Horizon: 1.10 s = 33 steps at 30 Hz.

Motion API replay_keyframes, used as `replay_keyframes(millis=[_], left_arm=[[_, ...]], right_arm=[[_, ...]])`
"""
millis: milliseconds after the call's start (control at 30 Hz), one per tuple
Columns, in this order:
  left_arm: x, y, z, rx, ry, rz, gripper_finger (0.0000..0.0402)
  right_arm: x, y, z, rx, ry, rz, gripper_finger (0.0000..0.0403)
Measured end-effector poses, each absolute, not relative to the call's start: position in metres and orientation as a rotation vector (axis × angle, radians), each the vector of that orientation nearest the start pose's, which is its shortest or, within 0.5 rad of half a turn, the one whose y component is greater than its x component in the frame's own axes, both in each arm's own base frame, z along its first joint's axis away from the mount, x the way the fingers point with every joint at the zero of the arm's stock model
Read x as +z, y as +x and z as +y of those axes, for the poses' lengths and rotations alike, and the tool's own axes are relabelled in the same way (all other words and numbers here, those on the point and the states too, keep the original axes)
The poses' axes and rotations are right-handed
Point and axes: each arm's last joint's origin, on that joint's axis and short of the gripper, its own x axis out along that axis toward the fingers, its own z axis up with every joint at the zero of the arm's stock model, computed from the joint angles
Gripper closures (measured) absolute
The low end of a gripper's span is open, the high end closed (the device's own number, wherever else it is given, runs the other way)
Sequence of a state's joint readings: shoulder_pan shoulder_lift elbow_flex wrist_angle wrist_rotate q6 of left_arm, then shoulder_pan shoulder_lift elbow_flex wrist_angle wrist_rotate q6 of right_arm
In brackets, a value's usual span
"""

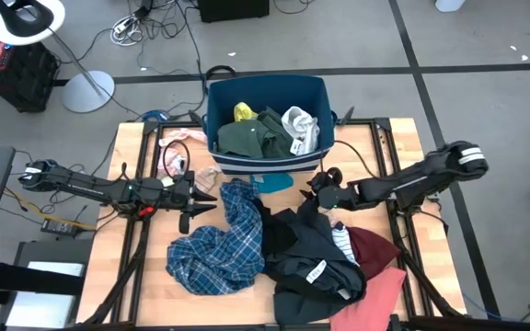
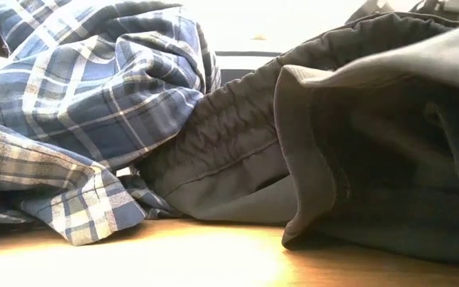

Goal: Sort clothes
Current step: Put the blue sock into the laundry organizer

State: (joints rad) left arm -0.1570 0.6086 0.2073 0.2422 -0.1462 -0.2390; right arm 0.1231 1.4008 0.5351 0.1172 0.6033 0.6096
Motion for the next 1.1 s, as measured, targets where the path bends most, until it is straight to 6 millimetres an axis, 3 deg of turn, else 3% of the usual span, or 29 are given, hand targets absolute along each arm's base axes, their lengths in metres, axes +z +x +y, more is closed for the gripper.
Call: replay_keyframes(millis=[400, 567, 667, 733, 900, 1000, 1100], left_arm=[[0.201, 0.147, -0.019, 0.006, -0.219, 0.134, 0.0289], [0.207, 0.147, -0.019, -0.002, -0.228, 0.075, 0.0289], [0.209, 0.147, -0.019, -0.005, -0.232, 0.052, 0.0289], [0.209, 0.147, -0.019, -0.004, -0.233, 0.050, 0.0289], [0.209, 0.147, -0.019, -0.004, -0.239, 0.054, 0.0289], [0.209, 0.147, -0.019, -0.004, -0.239, 0.054, 0.0289], [0.209, 0.147, -0.019, -0.004, -0.240, 0.055, 0.0289]], right_arm=[[0.084, 0.283, -0.002, -0.667, 0.210, 0.459, 0.0203], [0.066, 0.297, -0.012, -0.716, 0.224, 0.402, 0.0203], [0.057, 0.307, -0.014, -0.735, 0.214, 0.399, 0.0218], [0.054, 0.313, -0.014, -0.728, 0.191, 0.406, 0.0249], [0.063, 0.320, 0.000, -0.651, 0.144, 0.416, 0.0382], [0.079, 0.319, 0.011, -0.557, 0.081, 0.426, 0.0389], [0.114, 0.320, 0.022, -0.510, 0.025, 0.335, 0.0399]])
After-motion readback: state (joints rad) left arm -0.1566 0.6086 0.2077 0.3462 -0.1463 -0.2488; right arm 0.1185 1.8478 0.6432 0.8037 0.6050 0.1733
